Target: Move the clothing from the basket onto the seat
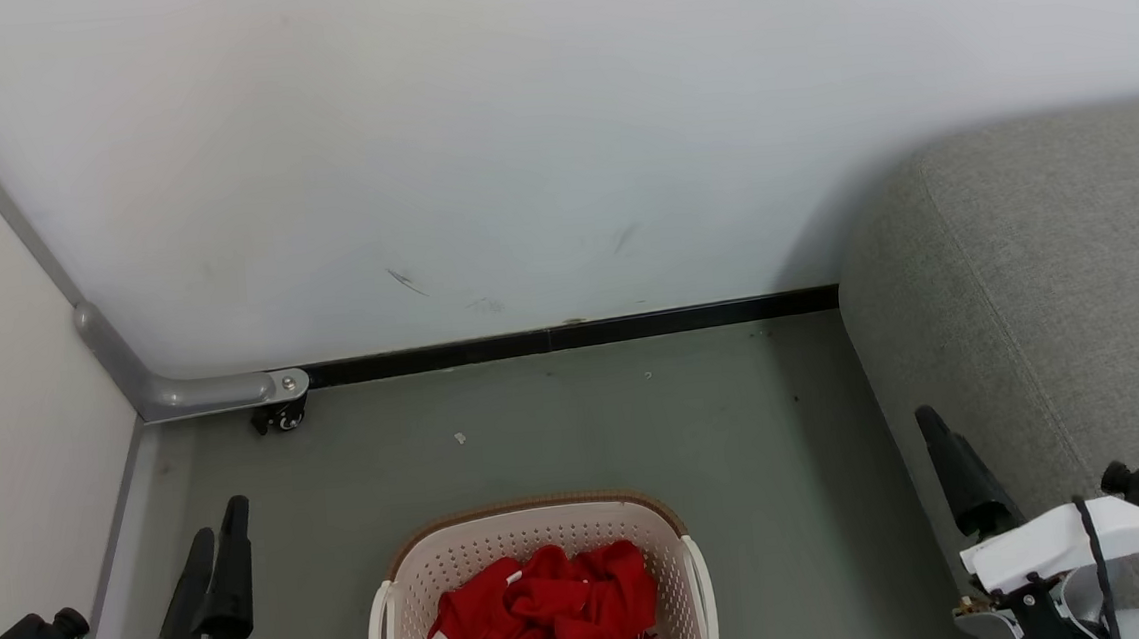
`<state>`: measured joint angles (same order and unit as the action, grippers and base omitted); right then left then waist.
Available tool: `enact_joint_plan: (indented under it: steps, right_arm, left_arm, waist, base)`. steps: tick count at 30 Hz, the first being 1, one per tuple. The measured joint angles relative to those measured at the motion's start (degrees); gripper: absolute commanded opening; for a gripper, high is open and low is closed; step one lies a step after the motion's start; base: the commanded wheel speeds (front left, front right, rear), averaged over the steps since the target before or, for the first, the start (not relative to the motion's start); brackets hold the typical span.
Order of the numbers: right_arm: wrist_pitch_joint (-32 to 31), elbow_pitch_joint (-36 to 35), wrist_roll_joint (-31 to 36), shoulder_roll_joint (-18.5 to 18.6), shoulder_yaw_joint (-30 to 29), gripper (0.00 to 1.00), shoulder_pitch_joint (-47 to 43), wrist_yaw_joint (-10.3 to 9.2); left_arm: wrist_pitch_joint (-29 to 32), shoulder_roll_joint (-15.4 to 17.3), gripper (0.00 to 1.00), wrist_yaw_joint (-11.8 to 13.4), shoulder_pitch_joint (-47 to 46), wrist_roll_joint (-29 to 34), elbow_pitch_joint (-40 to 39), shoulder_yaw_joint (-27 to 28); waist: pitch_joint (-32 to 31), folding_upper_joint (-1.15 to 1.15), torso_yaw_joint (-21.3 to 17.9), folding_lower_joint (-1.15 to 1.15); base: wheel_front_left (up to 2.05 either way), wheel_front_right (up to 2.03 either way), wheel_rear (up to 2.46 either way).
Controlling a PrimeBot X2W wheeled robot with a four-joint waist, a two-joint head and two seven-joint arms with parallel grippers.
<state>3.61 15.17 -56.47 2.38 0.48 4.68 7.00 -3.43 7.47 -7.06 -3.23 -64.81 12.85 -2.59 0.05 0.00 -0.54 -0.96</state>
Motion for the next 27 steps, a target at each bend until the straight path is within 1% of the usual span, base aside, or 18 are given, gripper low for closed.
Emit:
enact_joint_plan:
  steps: [15,20,27]
  right_arm:
    - [3.03,-3.16,17.10,0.01,1.55,1.00,0.58,0.03]
    - [4.12,-3.94,21.91,-0.01,2.03,1.00,0.61,0.04]
    - [5.50,-5.24,28.64,-0.02,2.58,1.00,1.63,0.04]
  left_arm:
    - [-3.24,0.09,1.00,-0.08,0.00,12.77,-3.43,-0.38]
    - [-4.28,0.10,1.00,-0.08,0.00,16.75,-4.12,-0.40]
    - [-5.73,0.14,1.00,-0.15,0.00,22.20,-5.03,-1.05]
  waist:
    - [0.71,0.00,-0.17,0.71]
    - [0.89,0.00,-0.25,0.83]
    - [0.96,0.00,-0.34,0.89]
  base:
    - [0.00,0.00,0.00]
    - [0.00,0.00,0.00]
    - [0.00,0.00,0.00]
